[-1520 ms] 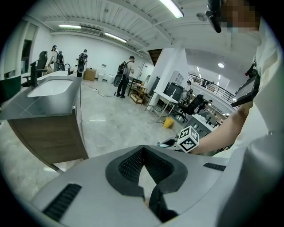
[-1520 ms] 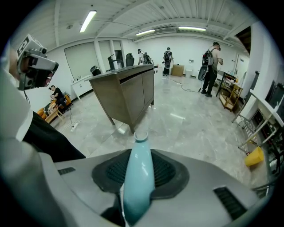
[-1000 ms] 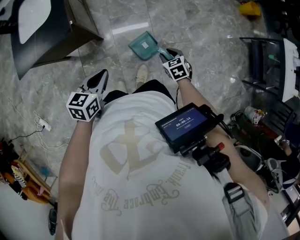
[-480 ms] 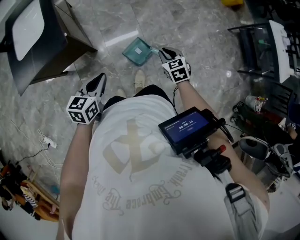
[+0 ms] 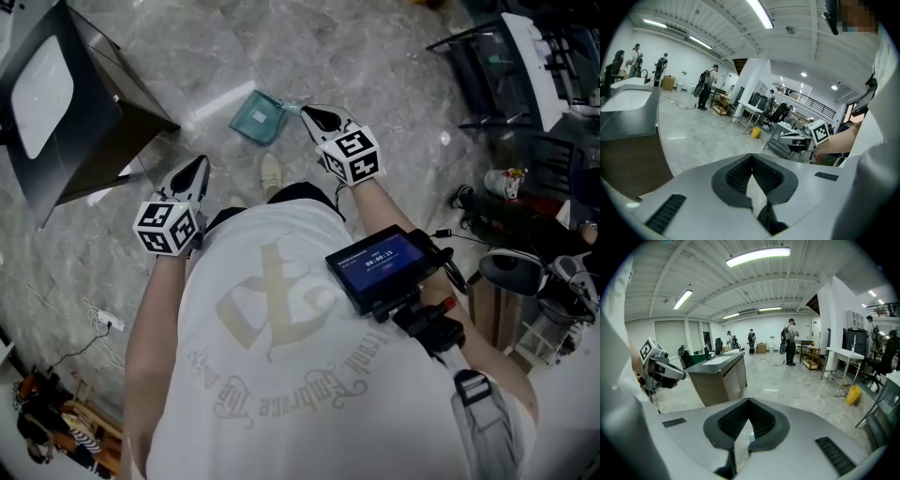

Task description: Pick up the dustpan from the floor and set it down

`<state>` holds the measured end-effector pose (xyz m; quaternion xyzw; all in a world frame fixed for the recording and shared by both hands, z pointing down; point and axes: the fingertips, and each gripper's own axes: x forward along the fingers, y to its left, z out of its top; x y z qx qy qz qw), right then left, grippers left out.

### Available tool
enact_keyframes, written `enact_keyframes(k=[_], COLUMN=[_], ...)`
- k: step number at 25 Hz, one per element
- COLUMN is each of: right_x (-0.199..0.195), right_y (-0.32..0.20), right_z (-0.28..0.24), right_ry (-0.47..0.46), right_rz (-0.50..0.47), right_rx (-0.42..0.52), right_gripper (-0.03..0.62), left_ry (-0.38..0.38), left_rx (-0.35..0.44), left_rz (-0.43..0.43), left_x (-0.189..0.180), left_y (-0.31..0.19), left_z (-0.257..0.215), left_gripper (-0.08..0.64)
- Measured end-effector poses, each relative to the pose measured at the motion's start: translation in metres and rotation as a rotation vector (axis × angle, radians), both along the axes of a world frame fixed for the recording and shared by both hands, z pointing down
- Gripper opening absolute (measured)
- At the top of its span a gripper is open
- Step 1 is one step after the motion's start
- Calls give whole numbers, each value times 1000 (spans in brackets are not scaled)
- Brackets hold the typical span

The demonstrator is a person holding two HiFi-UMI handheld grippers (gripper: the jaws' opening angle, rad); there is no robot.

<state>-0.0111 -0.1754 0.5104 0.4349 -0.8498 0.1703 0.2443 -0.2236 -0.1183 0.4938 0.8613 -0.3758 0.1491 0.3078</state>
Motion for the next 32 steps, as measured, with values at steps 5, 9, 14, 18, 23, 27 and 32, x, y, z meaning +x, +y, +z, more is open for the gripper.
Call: enact_keyframes(k=[5,9,14,18,23,27,32], right_x=[-17,-21,-16,-9,-12,-10,5], right_y=[3,8,23,29,26,29,59], right_z=[-33,-46,-48,-42,-45,-46,-53], right_ry=[-123,-158,-178,-179,-195,-202,-211], right_rz=[-10,-12,20,48,61,63,63], right_rx=[29,46,39,30,35,37,59], right_gripper=[15,15,15,15,15,15,15], left_ry=[18,29,37,38,25,19,3], left_rx=[-26,-44,-39,-28,-33,-29,1], left_rz=[40,79,126,159,178,188,194], left_x=[3,11,22,30,29,33,47], left_y=[-10,-15,-21,-25,-27,-23,5], left_z=[12,24,25,20,16,12,0], left_gripper=[11,11,11,11,11,11,11])
